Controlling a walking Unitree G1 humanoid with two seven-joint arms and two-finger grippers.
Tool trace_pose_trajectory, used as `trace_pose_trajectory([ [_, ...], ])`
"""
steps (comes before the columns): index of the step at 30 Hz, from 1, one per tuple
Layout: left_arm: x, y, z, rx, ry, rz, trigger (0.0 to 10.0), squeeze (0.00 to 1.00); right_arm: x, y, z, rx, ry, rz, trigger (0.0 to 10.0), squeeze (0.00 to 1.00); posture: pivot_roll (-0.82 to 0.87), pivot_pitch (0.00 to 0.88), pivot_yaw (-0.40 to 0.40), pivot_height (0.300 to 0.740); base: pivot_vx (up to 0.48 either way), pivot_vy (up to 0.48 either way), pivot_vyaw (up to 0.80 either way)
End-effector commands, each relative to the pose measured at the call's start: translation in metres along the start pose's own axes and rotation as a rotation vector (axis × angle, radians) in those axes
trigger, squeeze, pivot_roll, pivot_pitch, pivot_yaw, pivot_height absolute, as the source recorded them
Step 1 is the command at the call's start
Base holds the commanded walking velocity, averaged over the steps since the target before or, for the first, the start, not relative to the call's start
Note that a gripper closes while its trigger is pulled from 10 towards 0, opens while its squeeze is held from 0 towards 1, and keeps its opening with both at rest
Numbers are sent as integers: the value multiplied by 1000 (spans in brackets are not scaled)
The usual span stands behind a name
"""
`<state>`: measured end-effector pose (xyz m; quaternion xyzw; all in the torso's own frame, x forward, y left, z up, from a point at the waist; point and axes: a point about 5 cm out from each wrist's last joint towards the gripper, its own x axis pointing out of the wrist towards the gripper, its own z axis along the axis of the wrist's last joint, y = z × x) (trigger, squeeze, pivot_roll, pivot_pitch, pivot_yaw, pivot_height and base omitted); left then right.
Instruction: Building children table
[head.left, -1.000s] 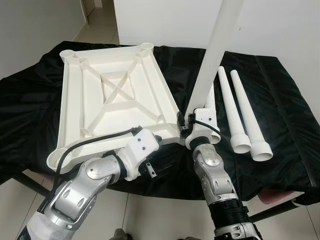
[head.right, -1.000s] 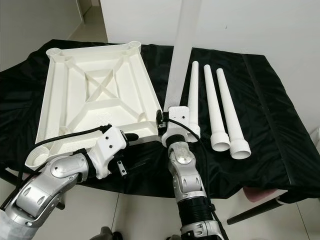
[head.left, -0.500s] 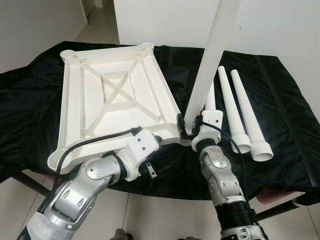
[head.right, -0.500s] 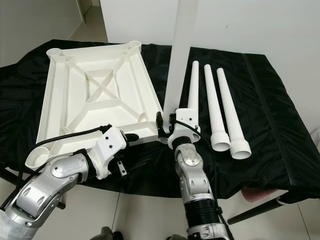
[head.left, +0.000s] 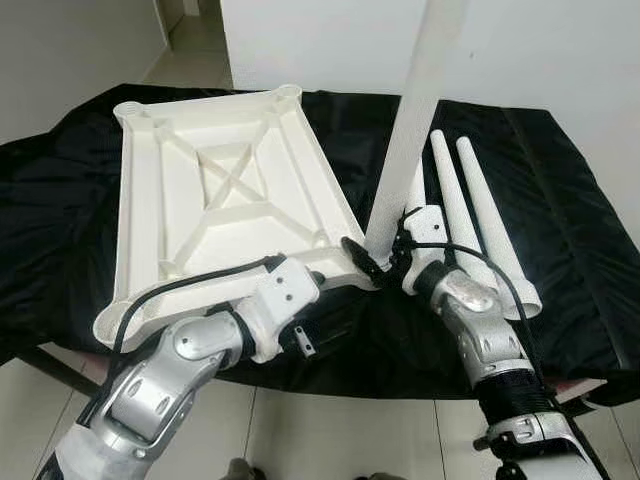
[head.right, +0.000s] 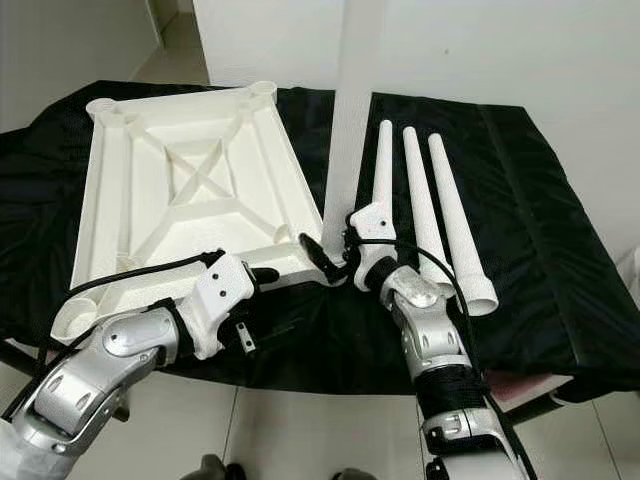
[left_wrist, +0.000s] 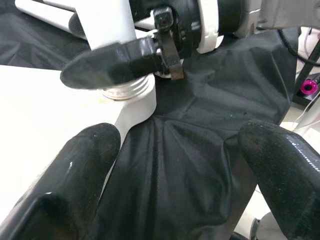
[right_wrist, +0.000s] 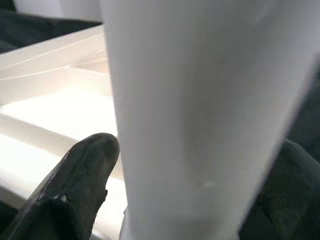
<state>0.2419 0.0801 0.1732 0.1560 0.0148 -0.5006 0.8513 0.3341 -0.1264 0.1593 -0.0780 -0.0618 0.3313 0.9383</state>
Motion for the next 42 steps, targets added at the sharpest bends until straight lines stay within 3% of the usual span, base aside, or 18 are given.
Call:
trace_pose_trajectory([
  [1,1,-2,1,4,9,-35,10000,0,6,-1,-2,-44,23,84,10000,0,-109,100,42,740,0,0,0],
  [3,1,-1,1,5,9,-35,10000,0,7,-2,-3,-57,28,106,10000,0,-107,102,42,740,0,0,0],
  [4,0,-1,1,7,10,-35,10000,0,8,-3,-4,-58,37,119,3922,0,-103,102,41,740,0,0,0],
  [5,0,-1,1,7,10,-35,10000,0,8,-3,-4,-58,37,119,3922,0,-103,102,41,740,0,0,0],
  [6,0,-1,1,7,12,-35,10000,0,8,-4,-5,-57,40,129,627,0,-100,104,40,740,0,0,0],
  [7,0,-1,1,7,12,-35,10000,0,8,-4,-5,-57,40,129,627,0,-100,104,40,740,0,0,0],
  [8,-1,0,1,8,13,-34,10000,0,8,-5,-5,-54,44,139,0,0,-99,104,40,740,0,0,0],
  [15,-3,0,1,4,16,-28,10000,0,3,-10,-12,-42,58,159,0,0,-93,109,36,740,0,0,0],
  [16,-3,-1,1,3,17,-27,10000,0,1,-10,-14,-32,62,147,2902,0,-93,108,36,740,0,0,0],
  [17,-3,-1,1,3,17,-27,10000,0,1,-11,-15,-23,62,133,10000,0,-93,107,35,740,0,0,0],
  [22,-3,-1,0,3,20,-28,10000,0,1,-13,-16,21,38,92,10000,0,-94,107,35,740,0,0,0],
  [23,-3,-2,0,2,21,-31,10000,0,2,-13,-16,31,36,19,10000,0,-96,104,33,740,0,0,0],
  [30,-2,-3,0,2,21,-36,10000,0,2,-10,-17,86,44,-165,10000,0,-99,99,26,740,0,0,0],
  [36,-2,-3,-1,2,22,-37,10000,0,2,-8,-17,94,44,-216,10000,0,-101,97,23,740,0,0,0],
  [42,-2,-5,-2,-2,19,-44,10000,0,2,17,-16,154,47,-434,10000,0,-113,101,26,740,0,0,0],
])
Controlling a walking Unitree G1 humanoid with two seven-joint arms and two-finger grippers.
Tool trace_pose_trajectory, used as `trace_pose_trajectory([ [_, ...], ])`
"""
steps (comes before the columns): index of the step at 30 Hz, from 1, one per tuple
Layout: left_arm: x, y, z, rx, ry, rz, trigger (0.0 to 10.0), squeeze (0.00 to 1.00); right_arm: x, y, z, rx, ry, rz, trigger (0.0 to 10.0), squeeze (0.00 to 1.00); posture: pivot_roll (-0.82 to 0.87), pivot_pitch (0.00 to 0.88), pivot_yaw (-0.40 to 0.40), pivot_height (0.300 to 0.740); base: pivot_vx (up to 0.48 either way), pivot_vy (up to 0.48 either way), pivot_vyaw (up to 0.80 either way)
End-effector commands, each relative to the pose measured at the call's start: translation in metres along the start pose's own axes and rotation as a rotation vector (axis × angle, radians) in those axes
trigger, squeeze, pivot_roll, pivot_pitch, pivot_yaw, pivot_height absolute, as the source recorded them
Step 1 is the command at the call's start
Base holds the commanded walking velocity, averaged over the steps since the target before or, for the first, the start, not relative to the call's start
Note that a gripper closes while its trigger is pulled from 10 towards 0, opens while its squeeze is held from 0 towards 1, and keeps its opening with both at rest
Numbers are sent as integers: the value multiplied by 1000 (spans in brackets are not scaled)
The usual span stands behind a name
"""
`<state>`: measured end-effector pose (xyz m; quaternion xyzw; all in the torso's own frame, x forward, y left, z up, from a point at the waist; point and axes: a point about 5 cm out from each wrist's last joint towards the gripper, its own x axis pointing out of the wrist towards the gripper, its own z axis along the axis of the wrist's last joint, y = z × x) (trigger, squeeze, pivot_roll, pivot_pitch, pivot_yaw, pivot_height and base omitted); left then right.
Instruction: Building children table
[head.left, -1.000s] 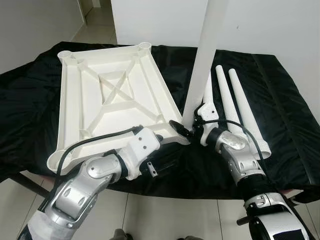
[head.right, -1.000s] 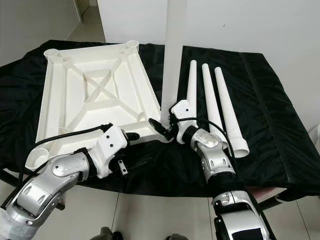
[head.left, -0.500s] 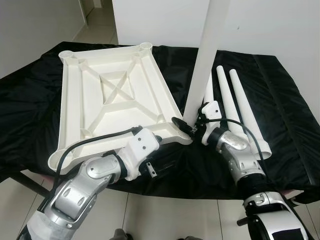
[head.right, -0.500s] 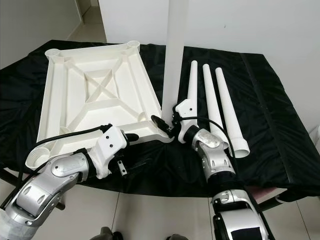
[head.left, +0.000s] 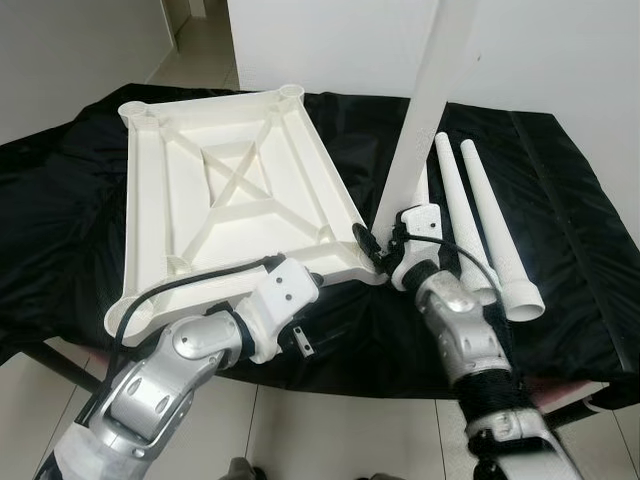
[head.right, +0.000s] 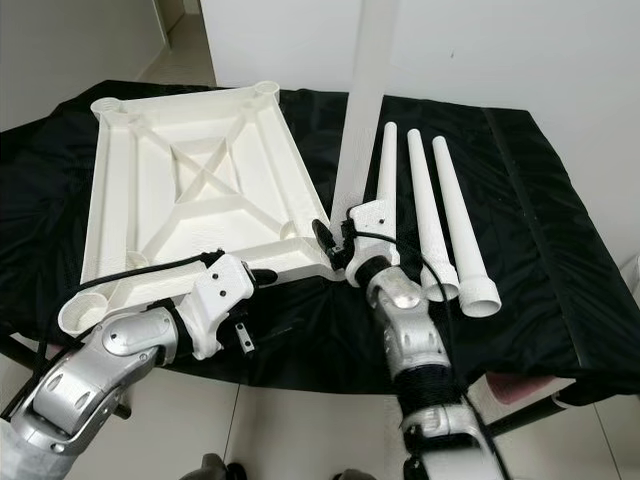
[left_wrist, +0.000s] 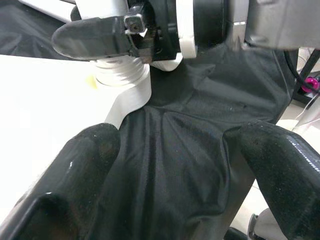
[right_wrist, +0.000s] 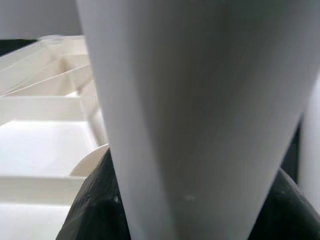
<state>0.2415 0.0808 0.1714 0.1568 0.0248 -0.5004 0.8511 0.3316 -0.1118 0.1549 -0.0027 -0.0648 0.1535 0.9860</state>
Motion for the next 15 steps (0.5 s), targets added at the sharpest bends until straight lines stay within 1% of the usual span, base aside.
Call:
trace_pose_trajectory([
  [1,-1,-5,0,7,1,-41,10000,0,-6,-1,-13,15,69,-61,10000,0,-113,101,26,740,0,0,0],
  [4,-2,-4,1,10,1,-44,10000,0,-15,6,-13,28,59,-263,10000,0,-114,103,34,740,0,0,0],
  [5,-2,-4,1,10,1,-44,10000,0,-15,6,-13,28,59,-263,10000,0,-114,103,34,740,0,0,0],
  [6,-2,-3,1,12,2,-44,10000,0,-17,8,-13,36,60,-308,10000,0,-114,105,38,740,0,0,0],
  [7,-2,-3,1,12,2,-44,10000,0,-17,8,-13,36,60,-308,10000,0,-114,105,38,740,0,0,0],
  [8,-2,-2,1,14,3,-45,10000,0,-19,11,-13,55,57,-332,10000,0,-114,104,42,740,0,0,0],
  [10,-2,-2,1,14,3,-45,10000,0,-19,11,-13,55,57,-332,10000,0,-114,104,42,740,0,0,0],
  [11,-2,-1,1,13,5,-47,10000,0,-20,14,-13,71,49,-332,10000,0,-116,108,48,740,0,0,0],
  [13,-2,0,1,16,8,-53,10000,0,-19,17,-11,84,43,-315,10000,0,-119,107,50,740,0,0,0],
  [15,-2,0,1,20,7,-56,10000,0,-19,18,-7,86,10,-273,10000,0,-119,108,51,740,0,0,0],
])
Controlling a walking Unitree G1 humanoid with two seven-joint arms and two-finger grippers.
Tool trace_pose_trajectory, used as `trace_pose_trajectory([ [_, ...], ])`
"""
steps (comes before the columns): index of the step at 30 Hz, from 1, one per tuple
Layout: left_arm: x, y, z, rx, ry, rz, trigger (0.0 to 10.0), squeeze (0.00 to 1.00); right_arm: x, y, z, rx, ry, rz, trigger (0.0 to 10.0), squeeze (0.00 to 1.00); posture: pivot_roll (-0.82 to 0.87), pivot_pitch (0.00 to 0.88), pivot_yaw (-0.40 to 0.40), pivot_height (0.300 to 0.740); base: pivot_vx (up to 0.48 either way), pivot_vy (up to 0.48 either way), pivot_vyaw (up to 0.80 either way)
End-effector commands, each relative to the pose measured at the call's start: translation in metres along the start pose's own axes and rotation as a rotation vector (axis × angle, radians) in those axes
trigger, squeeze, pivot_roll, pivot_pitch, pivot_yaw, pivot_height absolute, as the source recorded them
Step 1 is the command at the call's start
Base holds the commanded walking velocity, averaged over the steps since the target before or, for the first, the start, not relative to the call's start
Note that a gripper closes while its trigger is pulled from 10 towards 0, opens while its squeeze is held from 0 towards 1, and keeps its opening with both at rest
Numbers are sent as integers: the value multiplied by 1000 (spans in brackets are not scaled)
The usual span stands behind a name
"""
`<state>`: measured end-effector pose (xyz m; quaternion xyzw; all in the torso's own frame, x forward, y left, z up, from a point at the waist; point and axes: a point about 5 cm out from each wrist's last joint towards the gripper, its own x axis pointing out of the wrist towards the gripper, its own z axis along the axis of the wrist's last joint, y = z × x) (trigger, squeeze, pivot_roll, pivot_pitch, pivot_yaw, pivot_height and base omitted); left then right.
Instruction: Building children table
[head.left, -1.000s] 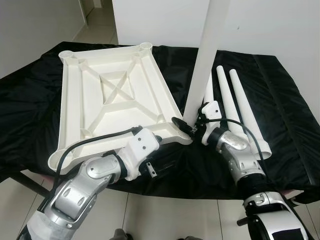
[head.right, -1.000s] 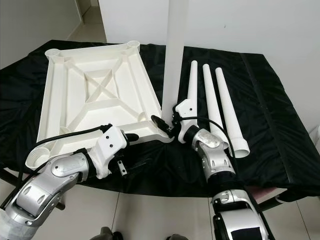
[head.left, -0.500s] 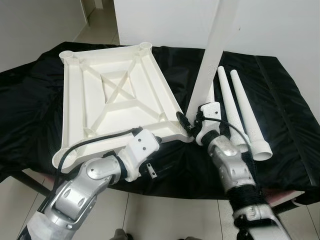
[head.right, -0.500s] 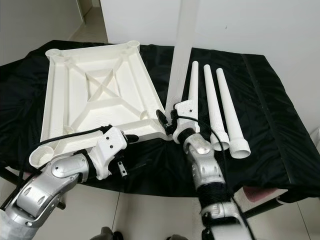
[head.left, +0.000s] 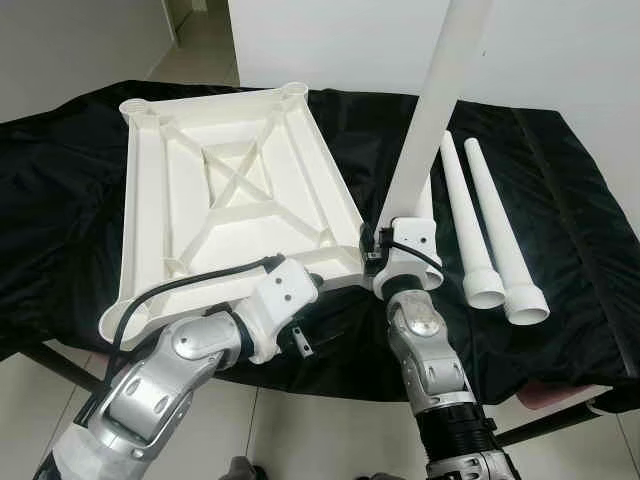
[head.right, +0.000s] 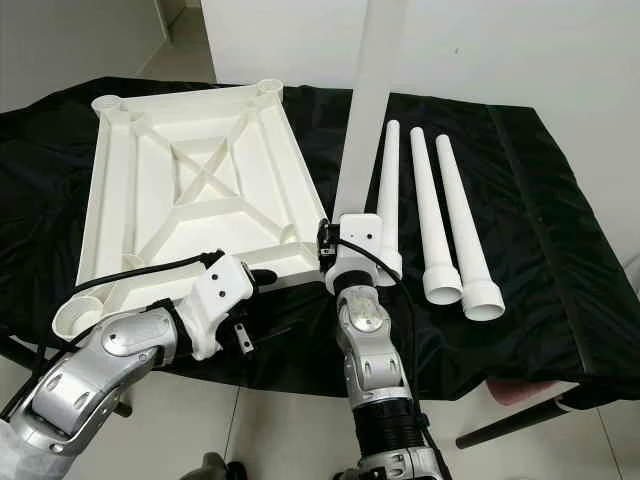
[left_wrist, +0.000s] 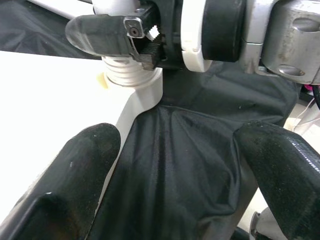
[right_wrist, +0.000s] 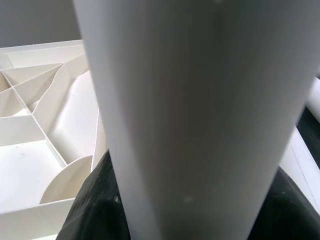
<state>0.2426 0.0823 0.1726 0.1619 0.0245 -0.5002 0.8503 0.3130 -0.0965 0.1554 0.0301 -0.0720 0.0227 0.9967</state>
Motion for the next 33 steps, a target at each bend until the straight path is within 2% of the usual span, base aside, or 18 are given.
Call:
trace_pose_trajectory([
  [1,-1,-2,1,11,1,-56,10000,0,-5,-4,-8,38,28,3,10000,0,-119,108,51,740,0,0,0],
  [2,0,-2,1,11,0,-55,10000,0,-6,-5,-6,41,14,17,10000,1000,-119,108,49,740,0,0,0],
  [12,-1,-4,1,6,-1,-51,10000,0,-8,-14,3,-9,-13,46,10000,1000,-118,112,46,740,0,0,0],
  [13,-1,-4,1,6,-1,-50,10000,0,-7,-15,3,-19,-13,76,10000,247,-117,114,48,740,0,0,0],
  [14,-1,-4,1,6,-1,-50,10000,0,-7,-15,3,-19,-13,76,10000,247,-117,114,48,740,0,0,0],
  [15,-1,-3,1,6,-1,-49,10000,0,-6,-15,2,-20,-12,100,10000,0,-118,115,54,740,0,0,0],
  [18,-1,-3,1,7,0,-48,10000,0,-5,-16,2,-20,-8,128,10000,0,-118,114,55,740,0,0,0],
  [23,-3,-1,1,10,6,-46,10000,0,-3,-13,0,-21,-8,263,10000,0,-116,115,61,740,0,0,0],
  [33,-2,1,1,16,13,-50,10000,0,-5,-12,-5,-20,8,304,10000,0,-126,115,72,740,0,0,0],
])
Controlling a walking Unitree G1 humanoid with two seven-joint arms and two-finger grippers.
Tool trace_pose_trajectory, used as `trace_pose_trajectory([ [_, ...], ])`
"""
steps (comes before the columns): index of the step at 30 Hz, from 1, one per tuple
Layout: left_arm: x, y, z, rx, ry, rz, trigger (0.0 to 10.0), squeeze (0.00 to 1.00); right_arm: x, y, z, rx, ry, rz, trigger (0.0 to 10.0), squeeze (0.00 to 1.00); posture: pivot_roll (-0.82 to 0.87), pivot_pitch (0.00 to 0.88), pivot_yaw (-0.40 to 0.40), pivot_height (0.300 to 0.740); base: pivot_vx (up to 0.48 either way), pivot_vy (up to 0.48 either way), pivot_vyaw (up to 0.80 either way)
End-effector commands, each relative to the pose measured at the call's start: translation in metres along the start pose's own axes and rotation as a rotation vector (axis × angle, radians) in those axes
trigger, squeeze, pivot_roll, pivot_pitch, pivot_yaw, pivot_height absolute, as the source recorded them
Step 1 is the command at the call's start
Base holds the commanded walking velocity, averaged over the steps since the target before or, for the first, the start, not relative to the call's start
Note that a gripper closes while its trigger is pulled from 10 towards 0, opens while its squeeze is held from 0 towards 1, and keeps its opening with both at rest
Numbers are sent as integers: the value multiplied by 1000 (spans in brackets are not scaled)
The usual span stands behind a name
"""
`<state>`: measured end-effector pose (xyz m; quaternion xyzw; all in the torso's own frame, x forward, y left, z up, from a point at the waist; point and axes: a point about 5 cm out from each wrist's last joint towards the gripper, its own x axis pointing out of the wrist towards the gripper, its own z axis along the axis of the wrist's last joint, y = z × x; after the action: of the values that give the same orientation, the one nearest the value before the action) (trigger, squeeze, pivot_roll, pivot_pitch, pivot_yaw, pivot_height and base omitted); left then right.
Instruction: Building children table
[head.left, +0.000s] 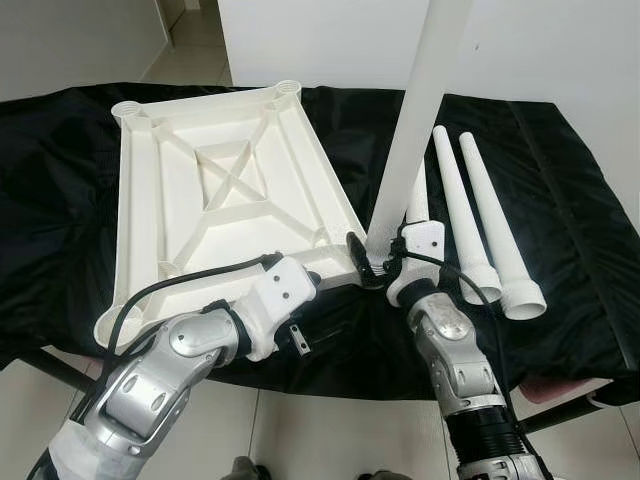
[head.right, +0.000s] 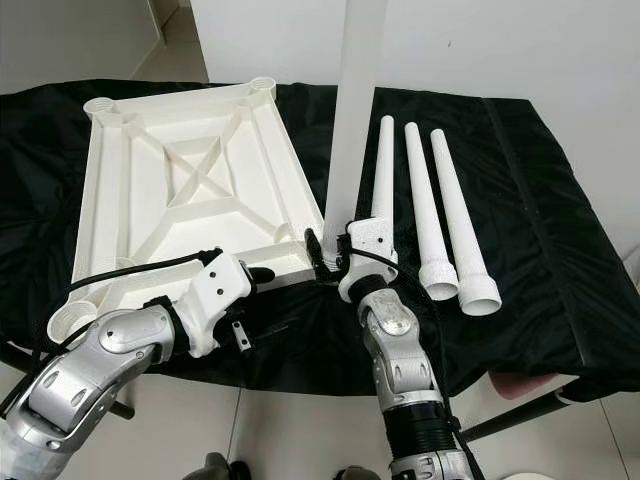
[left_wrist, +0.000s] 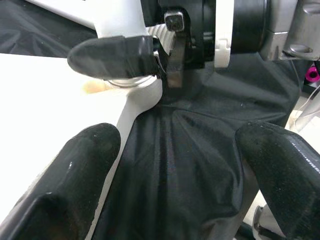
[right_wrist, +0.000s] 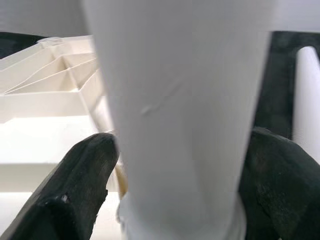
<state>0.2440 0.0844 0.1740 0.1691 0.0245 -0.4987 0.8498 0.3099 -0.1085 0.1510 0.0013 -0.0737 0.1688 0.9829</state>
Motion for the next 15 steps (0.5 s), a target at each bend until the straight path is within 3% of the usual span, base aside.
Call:
trace_pose_trajectory([
  [1,0,0,1,13,4,-56,10000,0,-1,1,-3,16,3,26,10000,0,-128,115,74,740,0,0,0],
  [15,3,3,4,27,-11,-35,10000,0,0,4,-5,18,0,111,10000,0,-132,95,59,740,0,0,0],
])
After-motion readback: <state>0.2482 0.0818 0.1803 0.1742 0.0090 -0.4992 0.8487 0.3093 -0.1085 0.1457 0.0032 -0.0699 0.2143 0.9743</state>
